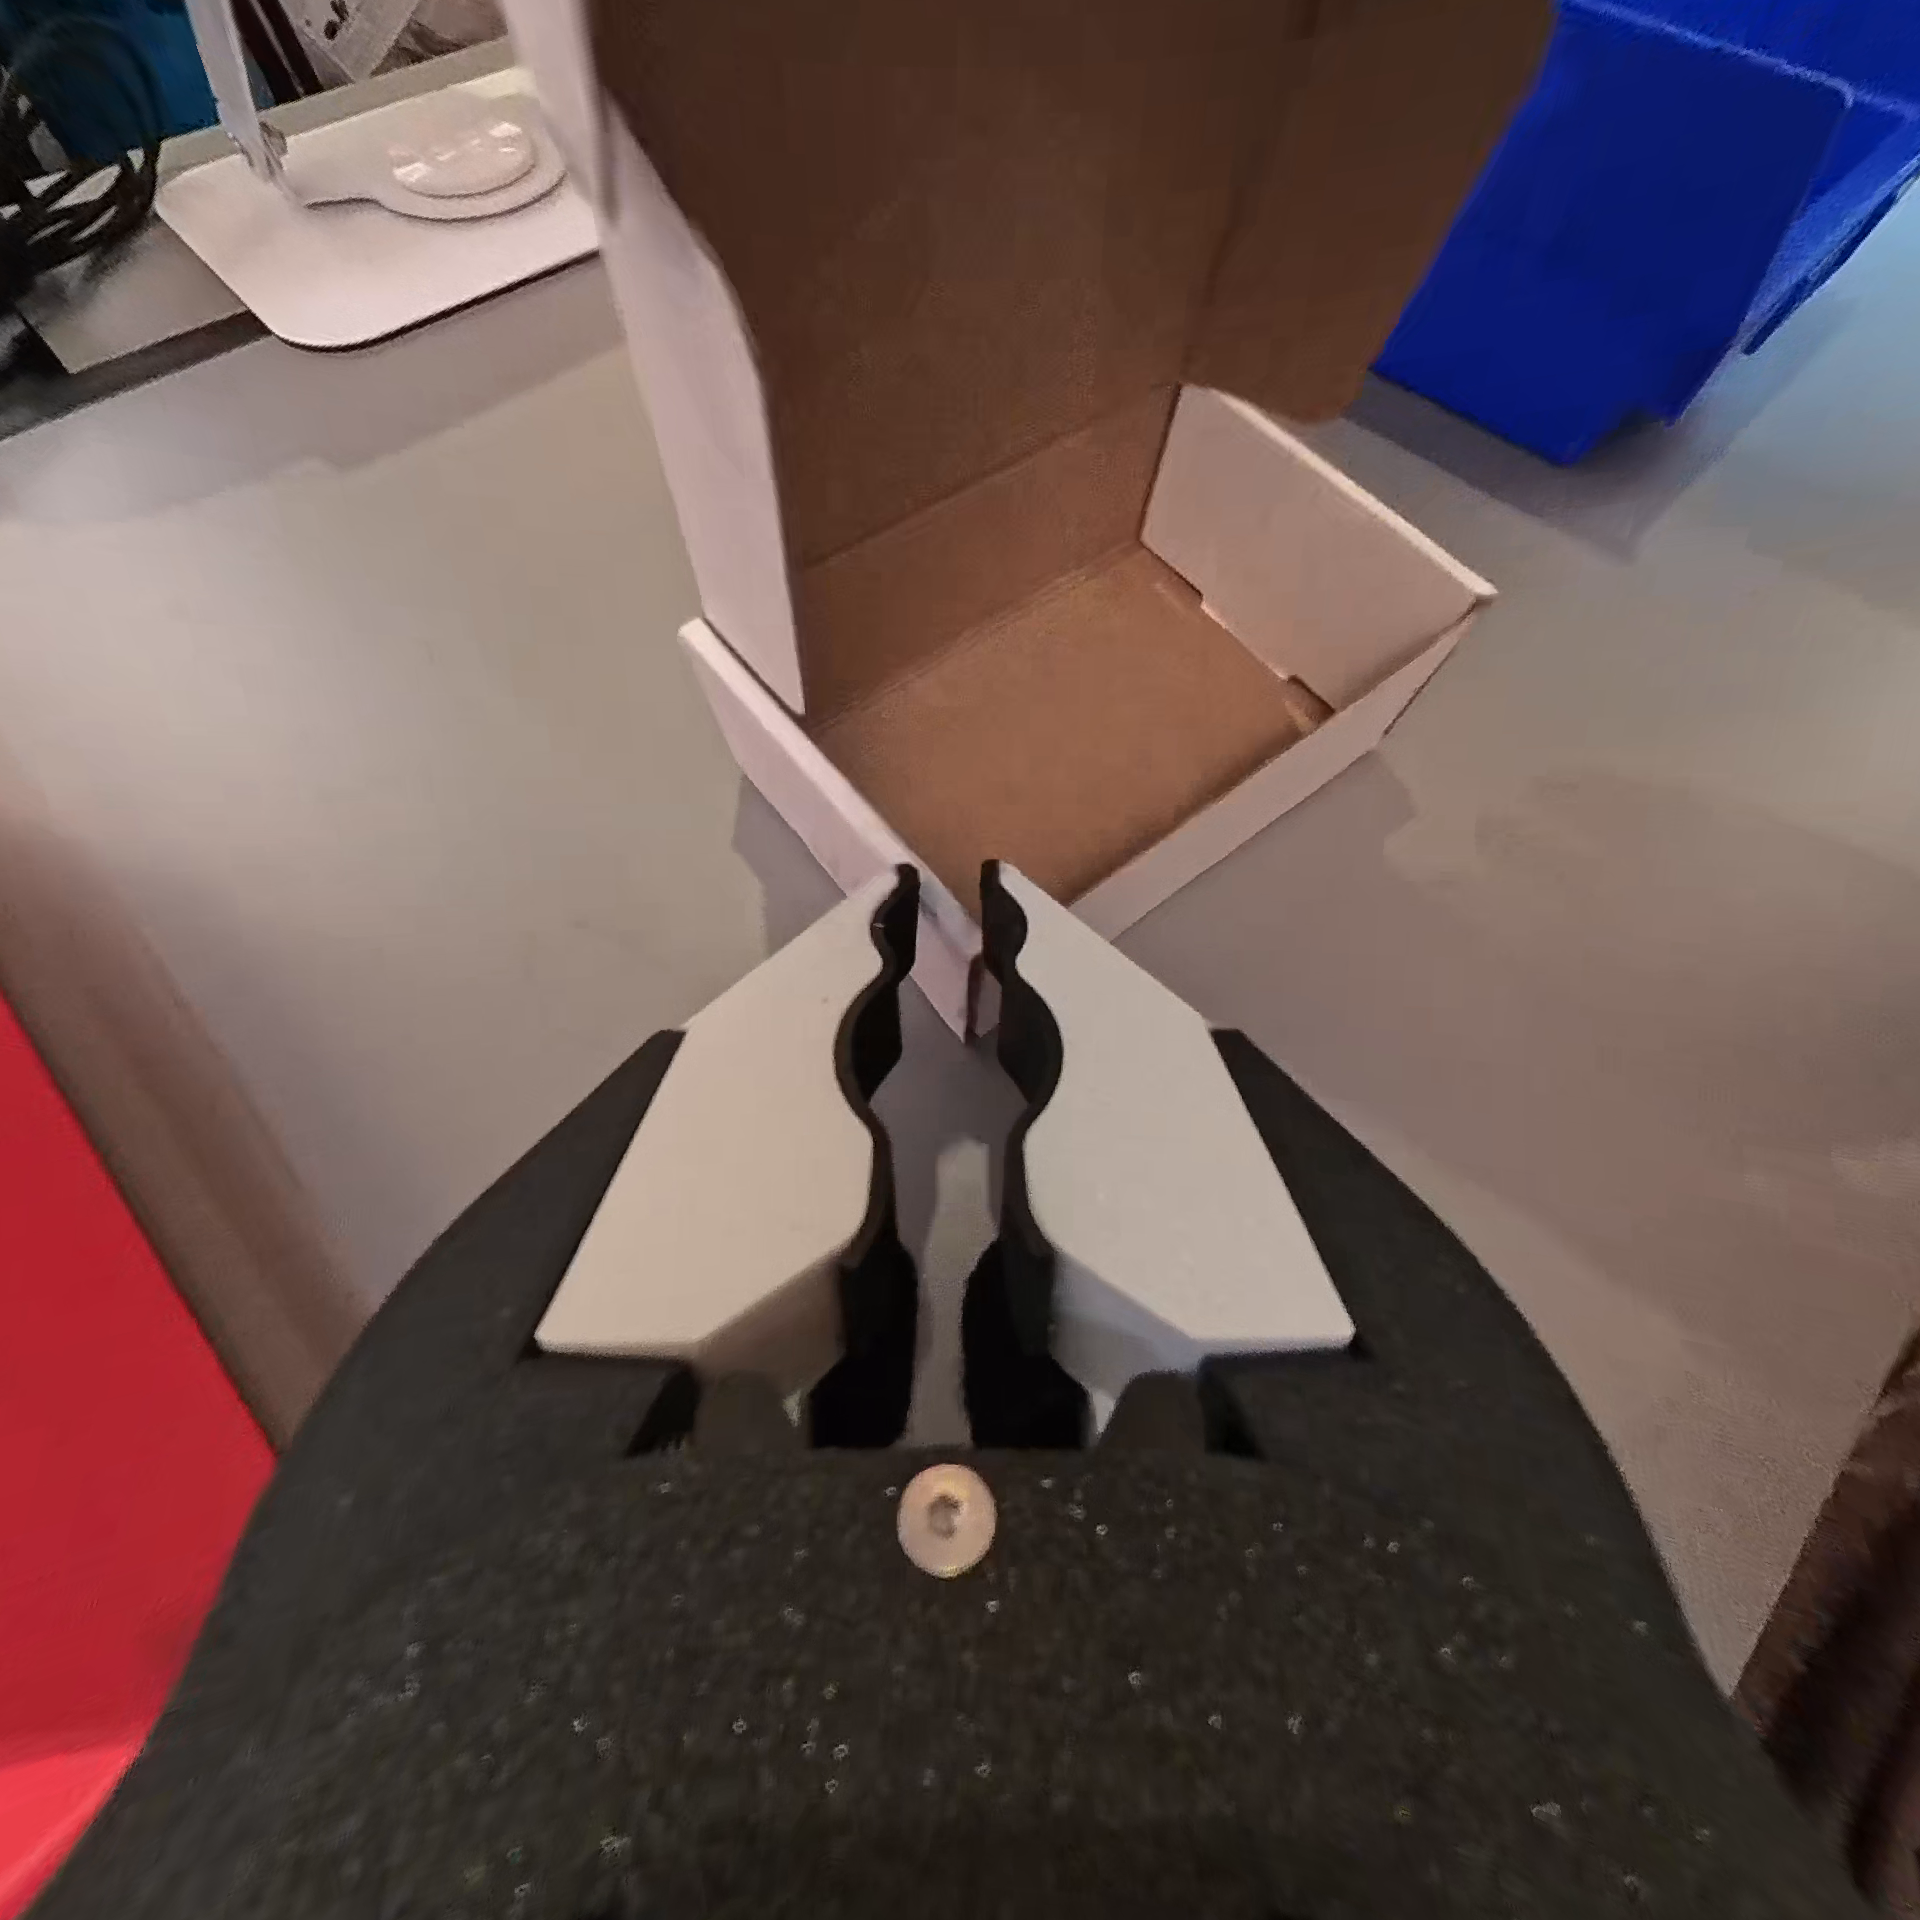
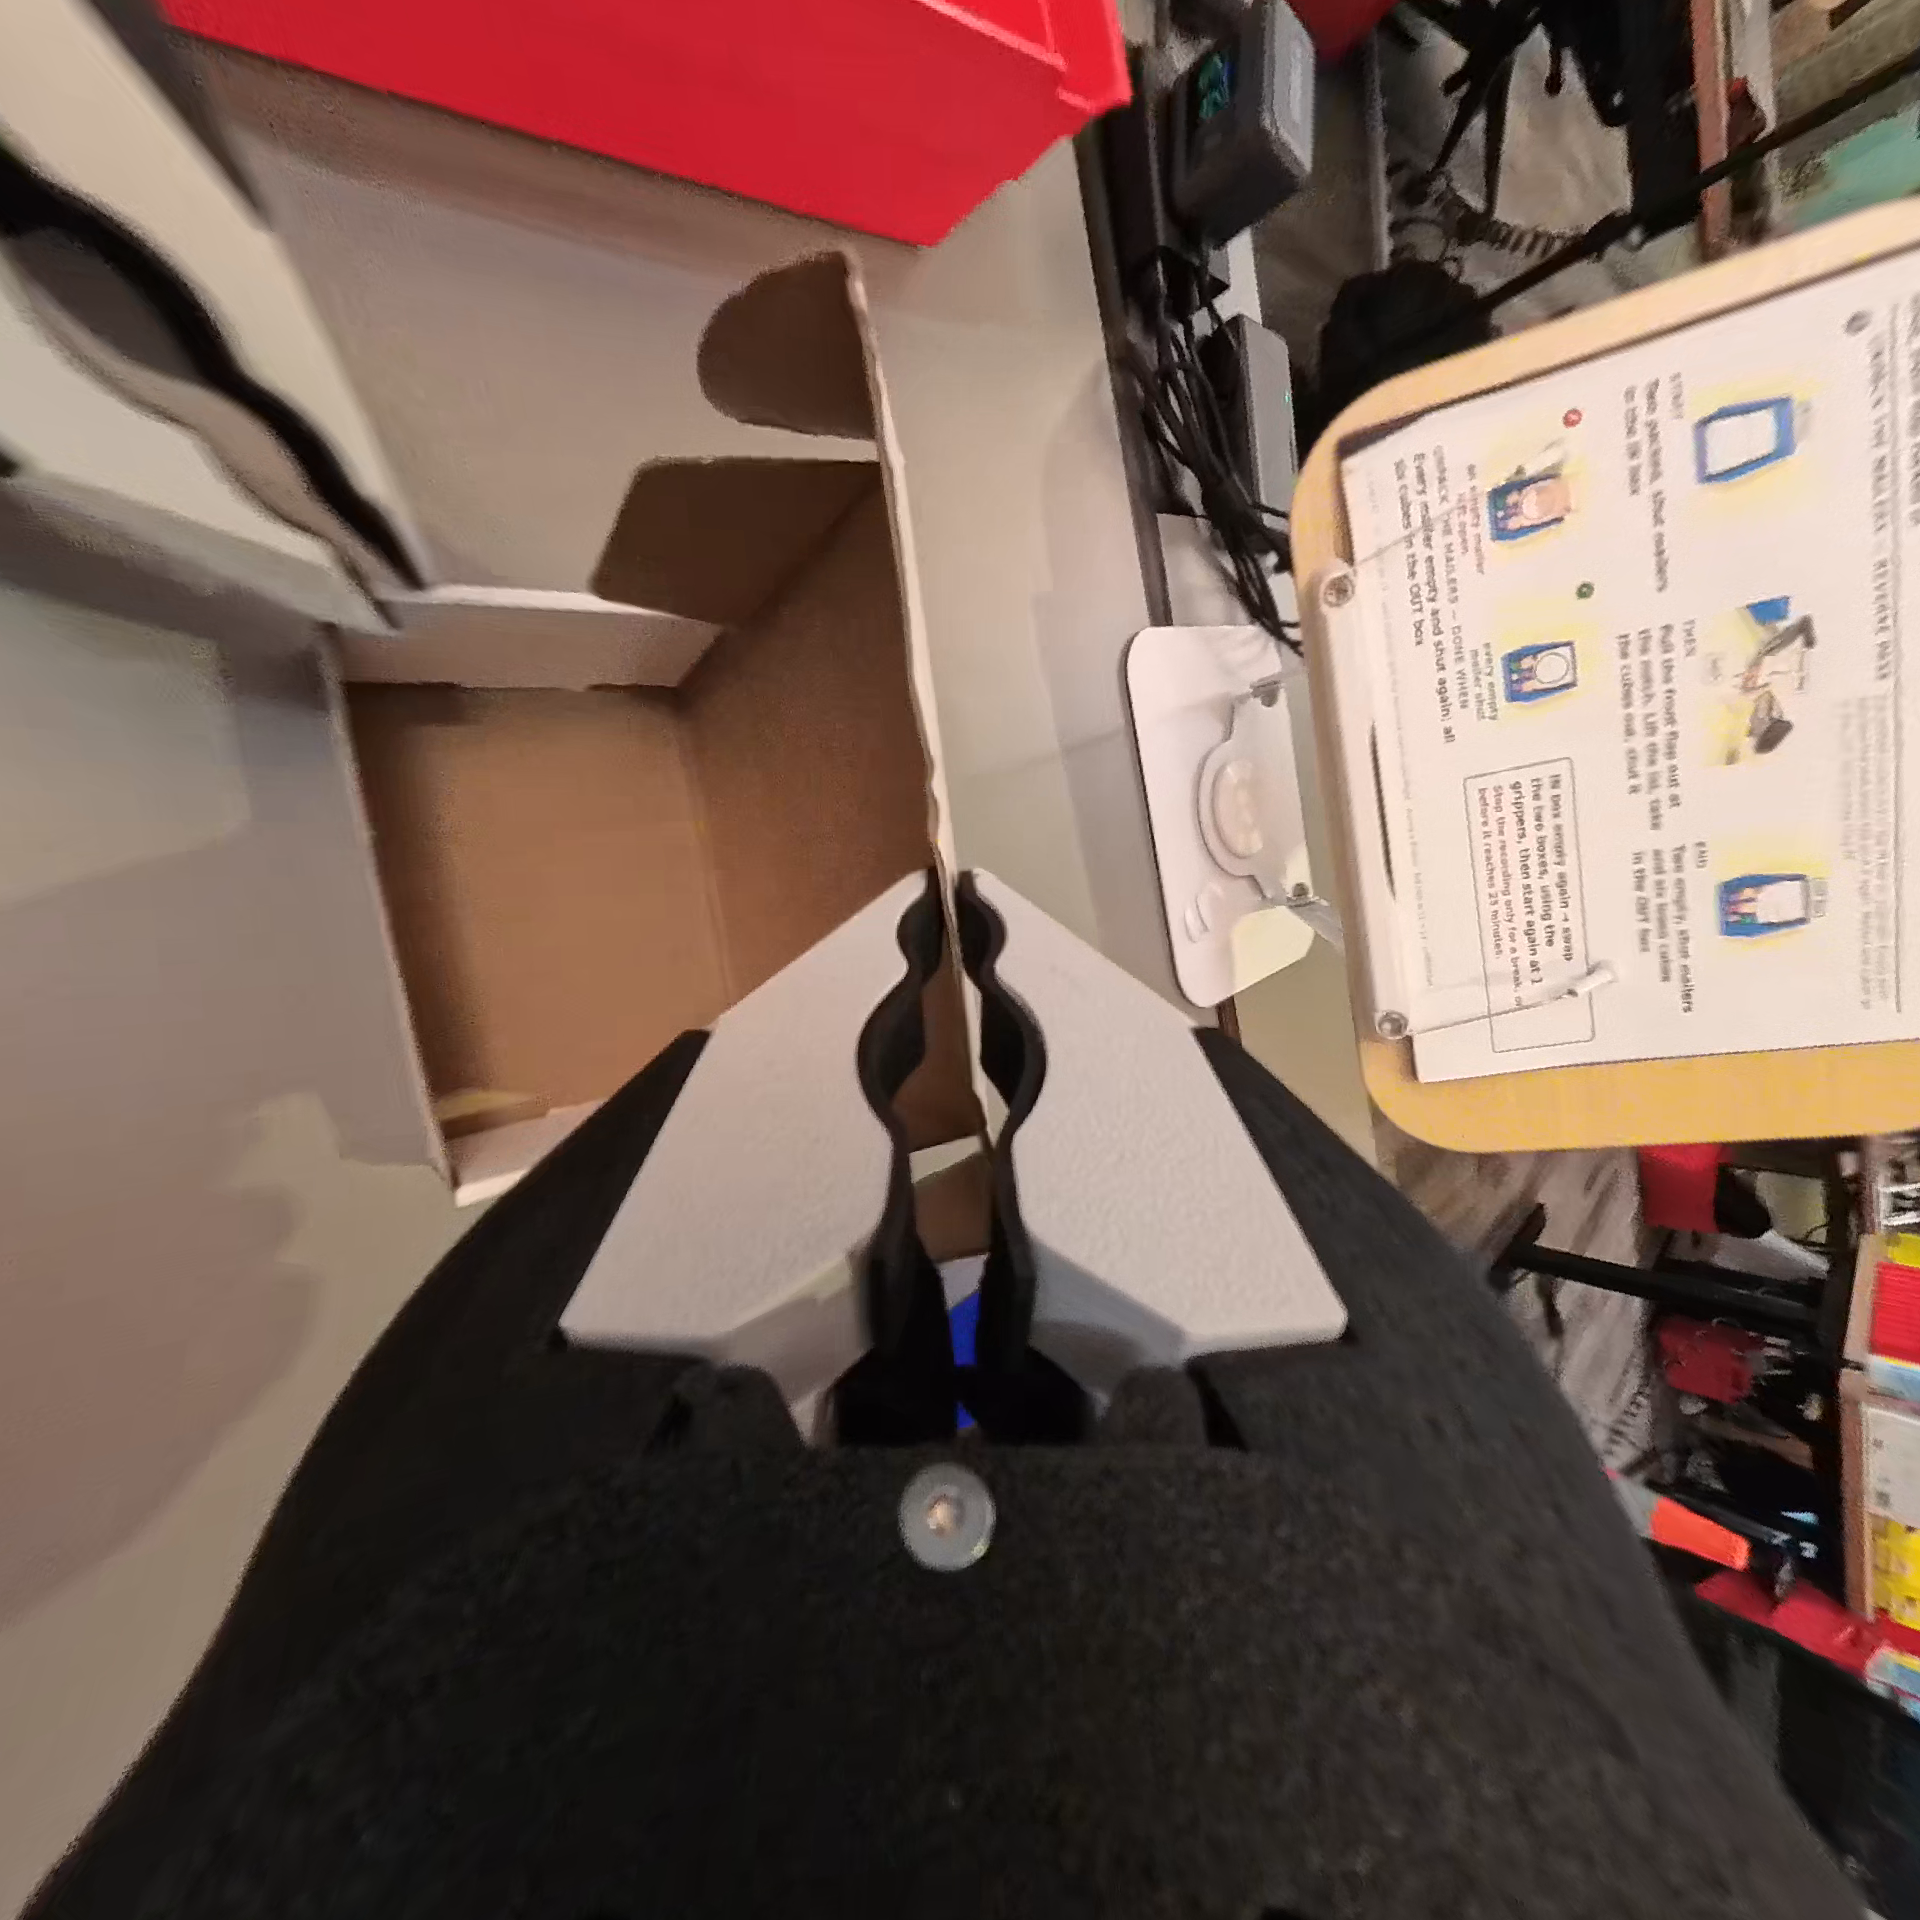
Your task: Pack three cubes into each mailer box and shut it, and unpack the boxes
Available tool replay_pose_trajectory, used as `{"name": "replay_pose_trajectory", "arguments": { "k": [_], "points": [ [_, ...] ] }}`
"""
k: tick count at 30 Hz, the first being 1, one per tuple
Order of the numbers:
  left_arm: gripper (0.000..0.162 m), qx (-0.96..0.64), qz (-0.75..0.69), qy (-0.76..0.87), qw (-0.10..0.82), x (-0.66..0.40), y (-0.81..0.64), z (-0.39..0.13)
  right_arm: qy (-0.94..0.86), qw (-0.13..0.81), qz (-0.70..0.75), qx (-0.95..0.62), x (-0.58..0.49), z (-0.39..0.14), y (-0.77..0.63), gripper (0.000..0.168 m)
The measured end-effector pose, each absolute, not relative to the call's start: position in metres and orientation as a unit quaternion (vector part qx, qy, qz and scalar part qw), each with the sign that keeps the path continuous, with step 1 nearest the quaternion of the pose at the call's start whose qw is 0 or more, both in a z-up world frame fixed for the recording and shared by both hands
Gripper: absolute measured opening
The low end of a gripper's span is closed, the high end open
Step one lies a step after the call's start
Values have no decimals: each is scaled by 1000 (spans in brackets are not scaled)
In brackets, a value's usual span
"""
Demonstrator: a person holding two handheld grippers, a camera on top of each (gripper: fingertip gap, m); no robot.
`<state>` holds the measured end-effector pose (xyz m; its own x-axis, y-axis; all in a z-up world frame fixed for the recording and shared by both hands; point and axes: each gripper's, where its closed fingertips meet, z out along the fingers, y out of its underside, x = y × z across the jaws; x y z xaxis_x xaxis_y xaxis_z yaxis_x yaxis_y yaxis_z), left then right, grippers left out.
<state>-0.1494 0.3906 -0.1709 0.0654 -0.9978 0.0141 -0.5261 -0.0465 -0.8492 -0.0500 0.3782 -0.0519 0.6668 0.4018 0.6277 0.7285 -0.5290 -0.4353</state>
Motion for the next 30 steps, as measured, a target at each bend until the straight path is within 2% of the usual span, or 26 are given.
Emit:
{"name": "replay_pose_trajectory", "arguments": {
  "k": [6, 15, 20, 24, 28, 30],
  "points": [
    [7, -638, -320, 595, 369, -147, 391, -171, -289, 313, -149, -893, 8, -72, 429, 2],
    [3, -639, -310, 594, 378, -146, 395, -171, -268, 198, -97, -938, 45, -165, 449, 2],
    [3, -639, -300, 596, 382, -147, 396, -171, -214, 202, -31, -955, 45, -189, 449, 5],
    [3, -640, -300, 596, 380, -147, 396, -170, -175, 281, 0, -944, 44, -144, 457, 40],
    [3, -640, -302, 596, 378, -148, 397, -171, -160, 402, 29, -901, 27, -48, 441, 76],
    [3, -639, -299, 599, 379, -148, 397, -171, -171, 464, 15, -869, 11, -10, 409, 82]
  ]
}}
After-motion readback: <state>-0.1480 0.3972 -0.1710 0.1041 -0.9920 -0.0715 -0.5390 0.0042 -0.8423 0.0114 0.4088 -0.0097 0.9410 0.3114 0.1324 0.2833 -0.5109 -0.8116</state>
